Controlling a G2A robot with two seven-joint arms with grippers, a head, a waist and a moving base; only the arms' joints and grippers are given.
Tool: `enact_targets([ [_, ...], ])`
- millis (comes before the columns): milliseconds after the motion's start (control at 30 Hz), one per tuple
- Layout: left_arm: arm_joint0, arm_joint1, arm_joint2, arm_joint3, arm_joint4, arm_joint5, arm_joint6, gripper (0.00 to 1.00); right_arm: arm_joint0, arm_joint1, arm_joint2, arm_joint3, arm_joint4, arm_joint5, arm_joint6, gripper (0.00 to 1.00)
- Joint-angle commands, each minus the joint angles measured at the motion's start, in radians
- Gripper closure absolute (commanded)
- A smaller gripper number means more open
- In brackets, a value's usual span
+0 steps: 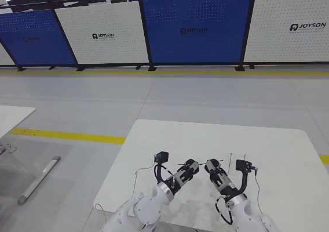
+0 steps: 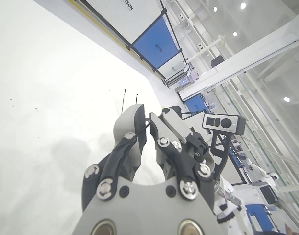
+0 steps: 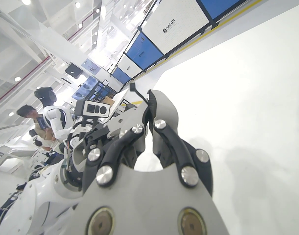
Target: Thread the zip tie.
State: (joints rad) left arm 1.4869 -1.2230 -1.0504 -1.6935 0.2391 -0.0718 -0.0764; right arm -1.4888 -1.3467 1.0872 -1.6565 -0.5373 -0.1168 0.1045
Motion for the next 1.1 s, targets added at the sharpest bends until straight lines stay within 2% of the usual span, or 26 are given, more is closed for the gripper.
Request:
enact_targets([
  [0, 0.000, 0.000, 0.001, 0.002, 0.002, 0.000, -0.002, 1.00, 0.000, 0.000, -0.001, 0.001, 0.000, -0.003, 0.000, 1.00],
  [533, 0.014, 0.003, -0.005, -0.010, 0.009, -0.046, -0.009, 1.00, 0.008, -0.001, -0.001, 0.019, 0.021, -0.016, 0.015, 1.00],
  [733, 0.011, 0.002, 0.002, -0.009, 0.020, -0.042, -0.001, 1.00, -0.002, 0.000, 0.009, 0.017, 0.031, -0.032, 0.002, 1.00],
  [900, 0.007, 0.001, 0.008, -0.007, 0.030, -0.033, 0.006, 1.00, 0.000, 0.001, 0.015, 0.019, 0.033, -0.013, 0.013, 1.00],
  [1067, 0.008, 0.000, 0.012, -0.010, 0.033, -0.034, 0.010, 1.00, -0.001, 0.002, 0.011, 0.017, 0.024, -0.029, 0.021, 1.00],
])
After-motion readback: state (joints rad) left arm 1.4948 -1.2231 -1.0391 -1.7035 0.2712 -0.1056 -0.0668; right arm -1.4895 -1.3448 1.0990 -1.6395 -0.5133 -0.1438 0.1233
